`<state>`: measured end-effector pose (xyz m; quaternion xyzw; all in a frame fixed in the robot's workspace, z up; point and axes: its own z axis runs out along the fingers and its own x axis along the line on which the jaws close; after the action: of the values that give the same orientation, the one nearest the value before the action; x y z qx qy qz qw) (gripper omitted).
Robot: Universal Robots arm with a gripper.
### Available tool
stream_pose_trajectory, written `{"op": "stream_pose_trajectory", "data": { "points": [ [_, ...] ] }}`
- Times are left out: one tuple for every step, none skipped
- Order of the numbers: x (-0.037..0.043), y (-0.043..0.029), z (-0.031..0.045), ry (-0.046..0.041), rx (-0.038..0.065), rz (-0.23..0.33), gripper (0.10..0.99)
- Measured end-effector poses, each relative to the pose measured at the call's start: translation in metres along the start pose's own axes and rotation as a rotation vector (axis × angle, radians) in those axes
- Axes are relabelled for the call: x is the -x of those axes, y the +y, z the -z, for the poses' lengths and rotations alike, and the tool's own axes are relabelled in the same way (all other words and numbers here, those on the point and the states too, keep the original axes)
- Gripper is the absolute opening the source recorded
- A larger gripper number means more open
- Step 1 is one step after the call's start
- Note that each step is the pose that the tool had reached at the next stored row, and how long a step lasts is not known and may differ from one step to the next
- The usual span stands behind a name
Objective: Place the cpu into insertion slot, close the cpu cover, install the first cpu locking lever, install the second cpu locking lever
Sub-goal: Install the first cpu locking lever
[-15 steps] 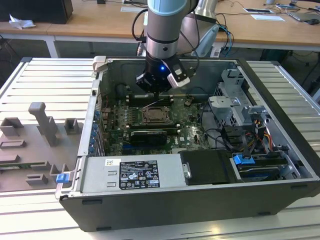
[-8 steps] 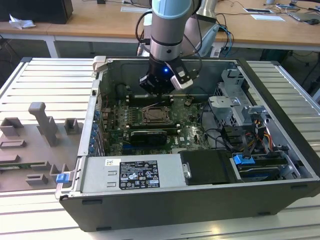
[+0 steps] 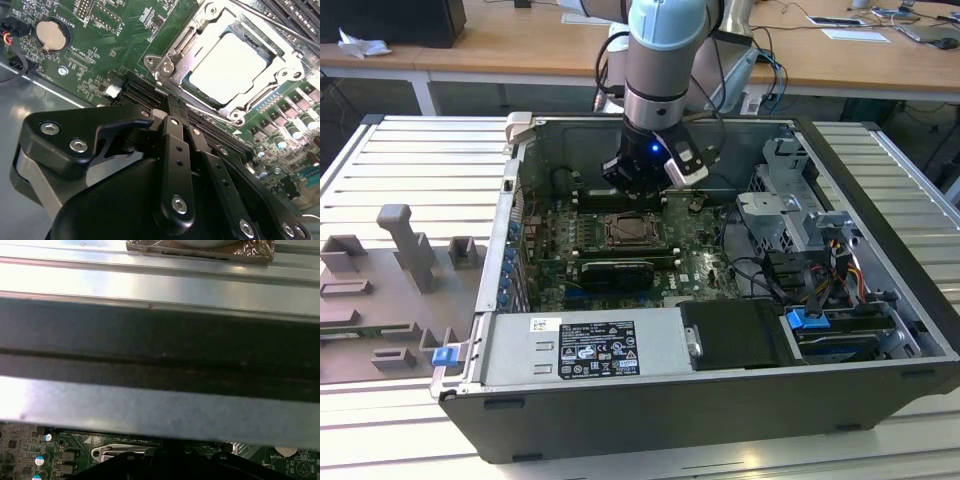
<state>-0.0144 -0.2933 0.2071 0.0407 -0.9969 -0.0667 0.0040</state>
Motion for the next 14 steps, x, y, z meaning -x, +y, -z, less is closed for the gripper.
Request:
{"op": "stream_pose_trajectory", "data": {
  "points": [
    [0.0001, 0.0000, -0.0008, 0.0000, 0.000, 0.000, 0.106],
    [0.0002, 0.0000, -0.0015, -0.0001, 0.000, 0.000, 0.106],
    [0.0003, 0.0000, -0.0021, 0.0000, 0.000, 0.000, 0.106],
    [0.0004, 0.0001, -0.0026, -0.0001, 0.000, 0.000, 0.106],
    [0.0004, 0.0002, -0.0031, -0.0001, 0.000, 0.000, 0.106],
    [0.0004, 0.0005, -0.0039, 0.0000, -0.001, 0.000, 0.106],
    [0.0004, 0.0008, -0.0041, 0.0000, -0.001, 0.000, 0.106],
    [0.0004, 0.0009, -0.0040, 0.0000, -0.001, 0.000, 0.106],
    [0.0004, 0.0010, -0.0036, 0.0000, -0.001, 0.000, 0.106],
    [0.0004, 0.0011, -0.0032, 0.0000, 0.000, 0.000, 0.106],
    [0.0004, 0.0012, -0.0032, -0.0003, 0.000, 0.000, 0.106],
    [0.0004, 0.0012, -0.0032, -0.0003, 0.000, -0.001, 0.106],
    [0.0004, 0.0011, -0.0031, -0.0002, -0.001, 0.000, 0.106],
    [0.0004, 0.0011, -0.0031, 0.0002, -0.004, -0.001, 0.106]
  ]
}}
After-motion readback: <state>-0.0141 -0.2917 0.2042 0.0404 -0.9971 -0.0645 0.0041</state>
